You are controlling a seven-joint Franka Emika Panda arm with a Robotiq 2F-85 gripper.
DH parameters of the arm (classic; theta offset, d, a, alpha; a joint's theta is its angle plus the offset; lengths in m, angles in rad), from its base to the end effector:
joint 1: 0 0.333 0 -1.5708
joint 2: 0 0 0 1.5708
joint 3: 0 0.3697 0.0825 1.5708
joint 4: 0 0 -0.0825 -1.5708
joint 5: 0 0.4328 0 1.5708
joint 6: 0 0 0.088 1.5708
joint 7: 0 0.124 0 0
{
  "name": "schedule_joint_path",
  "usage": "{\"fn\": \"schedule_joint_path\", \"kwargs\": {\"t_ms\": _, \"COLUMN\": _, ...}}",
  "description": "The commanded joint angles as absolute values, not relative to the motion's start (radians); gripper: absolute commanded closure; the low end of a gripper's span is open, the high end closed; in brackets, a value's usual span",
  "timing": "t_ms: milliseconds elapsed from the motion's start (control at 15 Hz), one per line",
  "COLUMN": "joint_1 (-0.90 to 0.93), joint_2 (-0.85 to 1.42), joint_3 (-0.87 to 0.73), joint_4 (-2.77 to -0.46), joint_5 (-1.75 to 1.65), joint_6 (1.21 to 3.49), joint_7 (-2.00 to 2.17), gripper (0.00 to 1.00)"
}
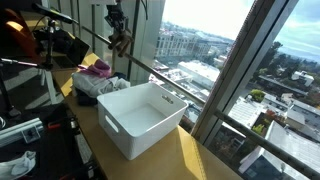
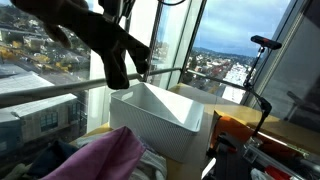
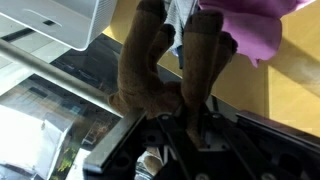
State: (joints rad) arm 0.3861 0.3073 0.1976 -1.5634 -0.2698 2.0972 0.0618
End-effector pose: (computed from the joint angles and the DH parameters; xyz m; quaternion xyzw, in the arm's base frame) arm 0.6375 0.3799 0.5153 0.9425 0.2990 0.1399 0.0529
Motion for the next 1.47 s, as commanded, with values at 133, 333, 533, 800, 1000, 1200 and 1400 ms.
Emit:
{"fn": "schedule_joint_path", "kwargs": {"t_ms": 133, "joint_1": 0.395, "joint_2": 0.457, "joint_3": 0.232, "joint_4": -1.539, "joint_5": -0.172, "joint_6": 2.1, "joint_7": 0.094, "gripper": 0.98}}
{"fn": "schedule_joint_path", "kwargs": {"t_ms": 333, "joint_1": 0.4, "joint_2": 0.553, "joint_3": 0.227, "joint_4": -1.545, "joint_5": -0.13, "joint_6": 2.128, "joint_7": 0.112, "gripper": 0.98}}
{"fn": "schedule_joint_path", "kwargs": {"t_ms": 533, "joint_1": 0.398, "joint_2": 0.64, "joint_3": 0.223, "joint_4": -1.556, "joint_5": -0.076, "joint_6": 2.133, "joint_7": 0.142, "gripper": 0.98}}
{"fn": "schedule_joint_path", "kwargs": {"t_ms": 800, "joint_1": 0.378, "joint_2": 0.742, "joint_3": 0.218, "joint_4": -1.569, "joint_5": -0.007, "joint_6": 2.166, "joint_7": 0.162, "gripper": 0.98}}
{"fn": "schedule_joint_path", "kwargs": {"t_ms": 1000, "joint_1": 0.353, "joint_2": 0.787, "joint_3": 0.213, "joint_4": -1.581, "joint_5": 0.035, "joint_6": 2.204, "joint_7": 0.16, "gripper": 0.98}}
{"fn": "schedule_joint_path", "kwargs": {"t_ms": 1200, "joint_1": 0.326, "joint_2": 0.788, "joint_3": 0.213, "joint_4": -1.582, "joint_5": 0.07, "joint_6": 2.209, "joint_7": 0.155, "gripper": 0.64}}
{"fn": "schedule_joint_path", "kwargs": {"t_ms": 1400, "joint_1": 0.31, "joint_2": 0.753, "joint_3": 0.216, "joint_4": -1.573, "joint_5": 0.095, "joint_6": 2.186, "joint_7": 0.148, "gripper": 0.43}}
